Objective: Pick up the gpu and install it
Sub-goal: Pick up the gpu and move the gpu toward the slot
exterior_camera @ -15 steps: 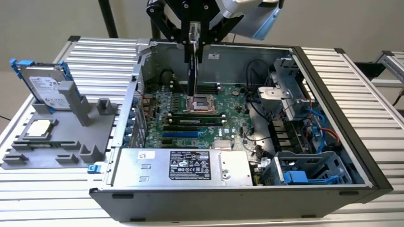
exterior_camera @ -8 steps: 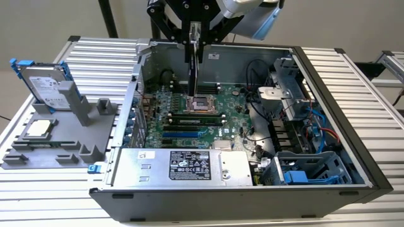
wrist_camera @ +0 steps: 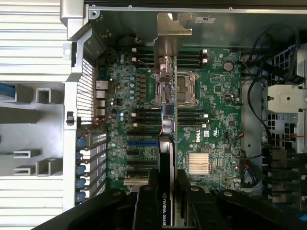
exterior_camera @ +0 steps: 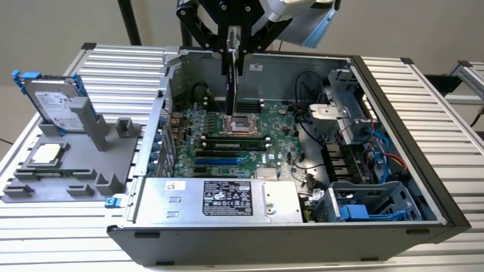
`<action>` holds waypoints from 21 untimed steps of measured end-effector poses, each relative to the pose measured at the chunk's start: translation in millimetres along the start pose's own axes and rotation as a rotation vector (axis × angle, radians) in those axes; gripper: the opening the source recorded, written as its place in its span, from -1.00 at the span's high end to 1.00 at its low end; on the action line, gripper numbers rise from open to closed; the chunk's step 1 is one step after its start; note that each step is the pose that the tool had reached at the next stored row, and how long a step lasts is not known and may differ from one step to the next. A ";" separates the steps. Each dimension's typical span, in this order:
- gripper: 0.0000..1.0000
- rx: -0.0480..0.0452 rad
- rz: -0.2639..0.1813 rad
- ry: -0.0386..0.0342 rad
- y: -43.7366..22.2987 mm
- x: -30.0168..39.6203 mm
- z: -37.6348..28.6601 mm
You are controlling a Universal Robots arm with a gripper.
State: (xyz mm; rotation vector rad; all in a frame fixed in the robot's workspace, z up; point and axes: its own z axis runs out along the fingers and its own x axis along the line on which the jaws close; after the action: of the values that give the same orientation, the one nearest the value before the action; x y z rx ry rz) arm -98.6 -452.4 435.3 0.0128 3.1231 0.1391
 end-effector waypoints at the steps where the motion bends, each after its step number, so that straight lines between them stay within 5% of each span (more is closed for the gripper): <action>1: 1.00 0.0000 0.000 0.0000 0.0 0.0 0.0; 21: 1.00 0.0000 0.000 0.0000 0.0 -1.0 0.0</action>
State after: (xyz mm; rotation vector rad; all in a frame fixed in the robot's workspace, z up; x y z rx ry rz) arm -97.5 -452.4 435.2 0.0128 3.1231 0.1391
